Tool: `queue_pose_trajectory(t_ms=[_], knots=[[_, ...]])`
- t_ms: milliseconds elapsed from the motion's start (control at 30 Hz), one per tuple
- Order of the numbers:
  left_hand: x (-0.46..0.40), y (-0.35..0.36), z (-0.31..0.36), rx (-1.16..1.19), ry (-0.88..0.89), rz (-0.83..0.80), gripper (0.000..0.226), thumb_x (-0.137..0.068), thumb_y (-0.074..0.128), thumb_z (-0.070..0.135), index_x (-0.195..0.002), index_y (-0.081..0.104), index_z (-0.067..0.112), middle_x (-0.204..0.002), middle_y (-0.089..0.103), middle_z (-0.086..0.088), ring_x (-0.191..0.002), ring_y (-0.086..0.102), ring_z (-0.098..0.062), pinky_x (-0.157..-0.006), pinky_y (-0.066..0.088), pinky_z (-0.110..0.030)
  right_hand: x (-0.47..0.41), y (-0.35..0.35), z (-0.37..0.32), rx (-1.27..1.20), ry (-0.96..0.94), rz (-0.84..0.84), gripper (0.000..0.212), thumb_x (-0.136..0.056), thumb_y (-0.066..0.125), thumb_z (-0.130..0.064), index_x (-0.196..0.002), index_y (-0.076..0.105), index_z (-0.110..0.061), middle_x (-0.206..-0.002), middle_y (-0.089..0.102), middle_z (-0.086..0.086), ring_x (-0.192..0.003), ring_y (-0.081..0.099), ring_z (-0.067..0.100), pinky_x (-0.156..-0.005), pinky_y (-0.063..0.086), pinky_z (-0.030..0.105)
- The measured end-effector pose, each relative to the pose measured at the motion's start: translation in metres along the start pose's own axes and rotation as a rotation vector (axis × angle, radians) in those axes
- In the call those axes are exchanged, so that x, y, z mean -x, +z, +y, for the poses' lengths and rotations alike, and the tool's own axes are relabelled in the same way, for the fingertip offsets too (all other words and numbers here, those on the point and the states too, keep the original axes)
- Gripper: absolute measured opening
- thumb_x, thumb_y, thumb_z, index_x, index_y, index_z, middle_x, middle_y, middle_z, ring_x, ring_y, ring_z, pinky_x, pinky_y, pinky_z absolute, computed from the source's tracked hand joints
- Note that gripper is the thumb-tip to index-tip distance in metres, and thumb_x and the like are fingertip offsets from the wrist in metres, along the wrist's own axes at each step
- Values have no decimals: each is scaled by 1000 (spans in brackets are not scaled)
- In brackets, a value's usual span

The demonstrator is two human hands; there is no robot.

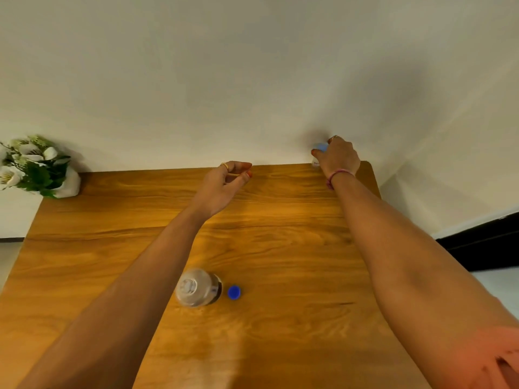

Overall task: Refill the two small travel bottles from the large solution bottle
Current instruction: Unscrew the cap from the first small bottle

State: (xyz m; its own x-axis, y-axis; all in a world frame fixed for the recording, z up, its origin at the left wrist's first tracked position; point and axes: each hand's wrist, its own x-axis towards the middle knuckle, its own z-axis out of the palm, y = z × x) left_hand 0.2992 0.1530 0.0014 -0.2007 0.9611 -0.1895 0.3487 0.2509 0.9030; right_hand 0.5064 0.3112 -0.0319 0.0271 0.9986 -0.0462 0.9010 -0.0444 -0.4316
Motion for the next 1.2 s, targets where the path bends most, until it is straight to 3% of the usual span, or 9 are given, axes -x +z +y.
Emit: queue_pose_trajectory(t_ms=[100, 233, 367, 500, 600, 800, 967, 1100, 1200], knots=[[1, -1, -3, 0, -10, 0, 25, -94, 57, 23, -118, 60, 21, -109, 66, 4, -101, 61, -9, -89, 47, -26, -5, 4, 0, 27, 11, -25, 39, -88, 61, -38, -114, 59, -8, -109, 65, 11, -97, 62, 29, -68, 44, 30], [7, -6, -6, 9, -22, 11, 23, -93, 58, 23, -116, 61, 22, -111, 67, 2, -102, 63, -11, -91, 48, -28, -5, 7, 0, -3, 15, -48, 35, -88, 62, -35, -114, 60, -10, -108, 66, 11, -96, 63, 29, -70, 47, 30], [18, -11, -5, -22, -14, 52, 25, -94, 57, 21, -118, 60, 18, -110, 67, 3, -91, 61, 0, -78, 47, -13, 9, 6, -15, -78, -35, -124, 34, -84, 67, -36, -108, 63, -12, -98, 66, 7, -89, 62, 24, -70, 47, 30], [38, -22, -6, -74, 16, 106, 28, -92, 59, 19, -121, 59, 18, -115, 64, 5, -100, 61, -6, -77, 46, -11, 36, -3, -45, -337, -88, -308, 35, -78, 73, -38, -99, 65, -12, -87, 66, 2, -73, 63, 15, -66, 50, 23], [54, -33, -4, -113, 40, 173, 42, -89, 64, 21, -129, 53, 17, -124, 57, 6, -109, 55, -7, -85, 45, -20, 66, -24, -72, -571, -80, -449, 33, -77, 75, -35, -98, 66, -11, -80, 68, -3, -57, 59, 4, -46, 43, 8], [95, -63, 15, 14, 44, 236, 64, -81, 72, 27, -137, 44, 18, -133, 51, 6, -117, 52, -8, -91, 48, -25, 132, -73, -120, -763, -153, -584, 26, -78, 72, -39, -93, 71, -17, -82, 73, -5, -64, 59, 5, -53, 42, 16], [140, -92, 36, 84, 143, 340, 46, -81, 71, 27, -125, 56, 24, -116, 63, 10, -92, 61, 0, -76, 52, -17, 180, -102, -153, -828, -195, -618, 22, -83, 68, -34, -94, 71, -15, -80, 72, -3, -69, 58, 8, -60, 44, 21], [170, -113, 42, 126, 157, 421, 47, -77, 74, 28, -121, 61, 21, -110, 68, 9, -97, 65, -7, -84, 54, -25, 214, -119, -177, -771, -278, -564, 26, -84, 64, -40, -92, 70, -17, -81, 71, -3, -69, 59, 8, -61, 46, 20], [187, -125, 45, 99, 166, 438, 54, -69, 78, 30, -119, 64, 15, -99, 70, 10, -94, 67, -3, -84, 55, -22, 236, -130, -194, -727, -355, -473, 32, -83, 62, -46, -90, 69, -16, -77, 68, -4, -64, 59, 4, -57, 48, 16]])
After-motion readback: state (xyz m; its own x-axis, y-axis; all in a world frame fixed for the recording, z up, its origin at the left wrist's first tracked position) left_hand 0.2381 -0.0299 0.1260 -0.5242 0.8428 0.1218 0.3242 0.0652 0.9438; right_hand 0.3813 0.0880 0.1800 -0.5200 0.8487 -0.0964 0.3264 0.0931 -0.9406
